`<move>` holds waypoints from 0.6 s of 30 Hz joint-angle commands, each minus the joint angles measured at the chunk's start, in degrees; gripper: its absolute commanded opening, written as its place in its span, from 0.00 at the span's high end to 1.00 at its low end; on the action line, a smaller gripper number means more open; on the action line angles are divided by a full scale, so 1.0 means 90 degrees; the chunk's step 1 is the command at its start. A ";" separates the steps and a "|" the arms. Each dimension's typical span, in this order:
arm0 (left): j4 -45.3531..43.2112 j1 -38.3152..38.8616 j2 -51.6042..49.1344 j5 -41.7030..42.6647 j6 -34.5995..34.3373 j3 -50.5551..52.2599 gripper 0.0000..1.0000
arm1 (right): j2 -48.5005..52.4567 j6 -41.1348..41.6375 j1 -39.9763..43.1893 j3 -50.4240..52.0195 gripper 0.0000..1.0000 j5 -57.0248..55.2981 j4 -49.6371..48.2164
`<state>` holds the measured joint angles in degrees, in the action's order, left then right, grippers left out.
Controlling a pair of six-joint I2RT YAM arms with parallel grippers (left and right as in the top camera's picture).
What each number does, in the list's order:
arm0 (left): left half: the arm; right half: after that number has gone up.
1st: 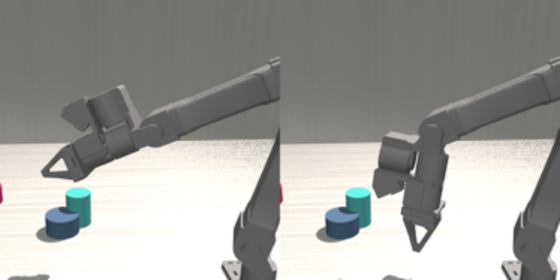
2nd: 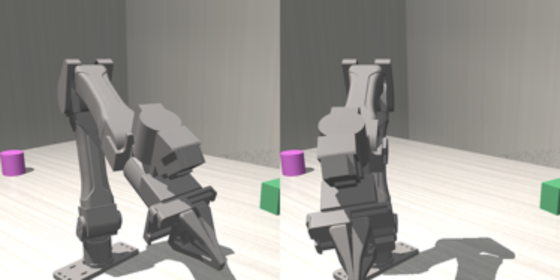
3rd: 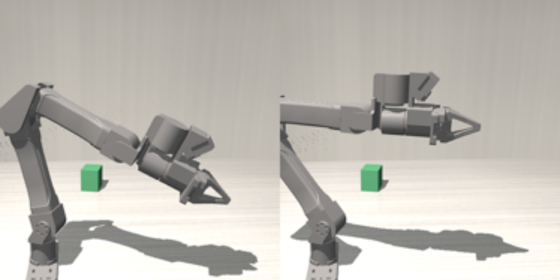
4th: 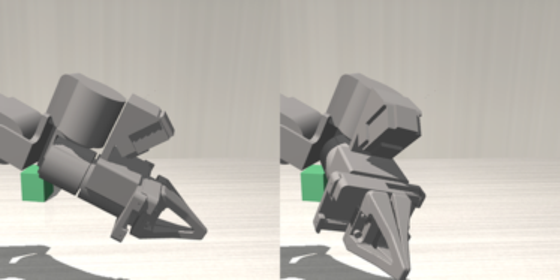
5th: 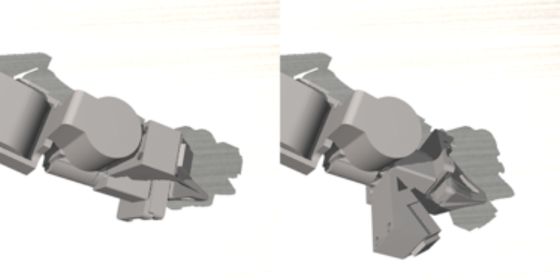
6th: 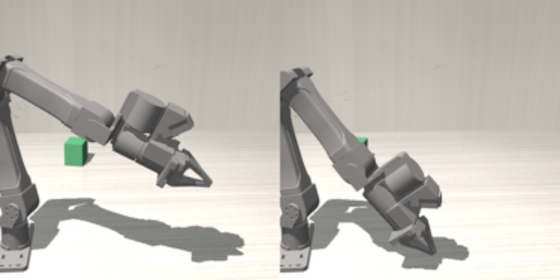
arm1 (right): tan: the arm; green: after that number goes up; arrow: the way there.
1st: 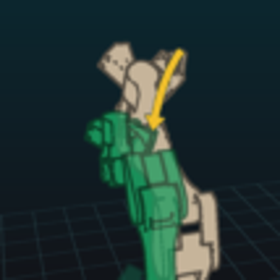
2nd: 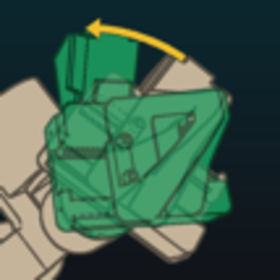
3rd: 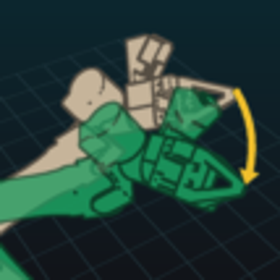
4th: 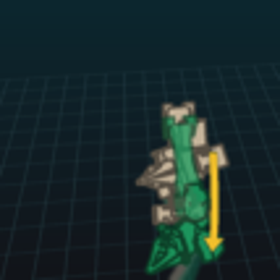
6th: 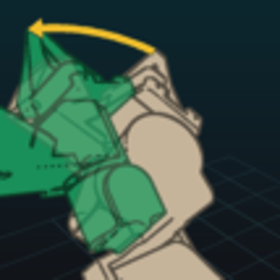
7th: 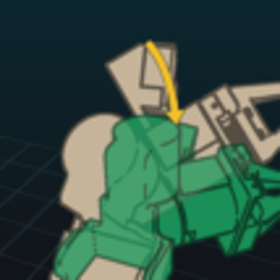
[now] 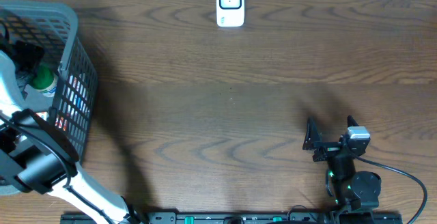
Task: Scan the item barcode
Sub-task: 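Lower the left gripper and grasp the green-capped bottle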
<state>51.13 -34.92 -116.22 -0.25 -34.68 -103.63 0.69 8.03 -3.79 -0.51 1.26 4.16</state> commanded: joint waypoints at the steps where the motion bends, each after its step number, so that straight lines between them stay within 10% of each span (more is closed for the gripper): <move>1: -0.0027 0.0002 -0.0255 0.0007 0.0058 0.0002 0.04 | -0.0034 -0.0092 -0.0061 0.0024 0.01 -0.0061 0.0012; 18: -0.0233 0.0027 -0.1032 0.0151 0.0058 0.0002 0.04 | -0.0034 -0.0092 -0.0061 0.0024 0.01 -0.0061 0.0010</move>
<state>49.30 -34.92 -124.09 0.34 -34.65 -103.63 0.69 8.03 -3.79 -0.51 1.26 4.16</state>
